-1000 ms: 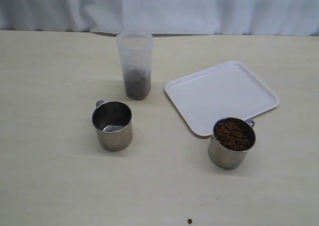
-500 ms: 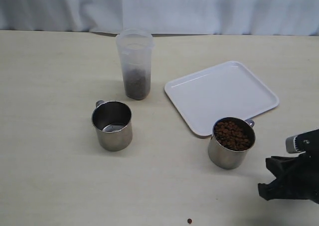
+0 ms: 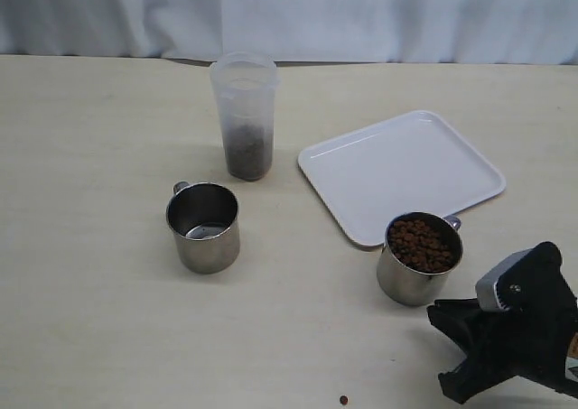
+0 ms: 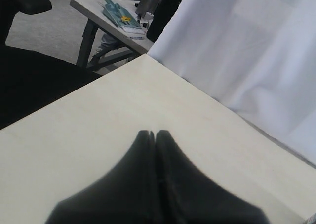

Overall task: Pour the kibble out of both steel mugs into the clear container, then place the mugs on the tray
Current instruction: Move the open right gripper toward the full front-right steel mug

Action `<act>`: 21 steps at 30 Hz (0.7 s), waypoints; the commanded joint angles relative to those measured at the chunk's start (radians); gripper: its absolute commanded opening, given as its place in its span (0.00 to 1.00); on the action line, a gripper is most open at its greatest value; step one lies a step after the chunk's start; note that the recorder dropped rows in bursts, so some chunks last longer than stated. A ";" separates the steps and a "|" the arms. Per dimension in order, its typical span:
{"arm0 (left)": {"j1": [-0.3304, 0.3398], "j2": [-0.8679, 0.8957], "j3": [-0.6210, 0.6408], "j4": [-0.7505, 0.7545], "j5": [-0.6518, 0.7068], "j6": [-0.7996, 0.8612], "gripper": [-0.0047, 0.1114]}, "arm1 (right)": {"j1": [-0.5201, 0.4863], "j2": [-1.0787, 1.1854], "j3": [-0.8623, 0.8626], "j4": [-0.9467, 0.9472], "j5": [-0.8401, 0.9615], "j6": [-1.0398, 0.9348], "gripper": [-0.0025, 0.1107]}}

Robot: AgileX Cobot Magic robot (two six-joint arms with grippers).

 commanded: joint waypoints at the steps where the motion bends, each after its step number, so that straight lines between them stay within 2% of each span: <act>1: -0.003 -0.003 0.002 -0.008 -0.003 -0.003 0.04 | 0.000 0.047 0.011 0.112 -0.096 -0.113 0.07; 6: -0.003 -0.003 0.002 -0.008 -0.003 -0.003 0.04 | 0.000 0.049 0.011 0.286 -0.094 -0.134 0.07; 9: -0.003 -0.003 0.002 -0.008 -0.003 -0.003 0.04 | 0.000 0.049 0.011 0.267 -0.104 -0.113 0.08; 12: -0.003 -0.003 0.002 -0.008 -0.003 -0.003 0.04 | 0.000 0.049 0.011 0.243 -0.109 -0.113 0.21; 16: -0.003 -0.003 0.002 -0.008 -0.003 -0.003 0.04 | 0.000 0.049 0.010 0.233 -0.109 -0.113 0.55; 17: -0.003 -0.003 0.002 -0.008 -0.003 -0.003 0.04 | 0.000 0.049 0.008 0.233 -0.109 -0.113 0.59; 18: -0.003 -0.003 0.002 -0.008 -0.003 -0.003 0.04 | 0.000 0.049 -0.002 0.229 -0.103 -0.108 0.63; 21: -0.003 -0.003 0.002 -0.008 -0.003 -0.003 0.04 | 0.000 0.049 -0.034 0.196 -0.060 -0.095 0.64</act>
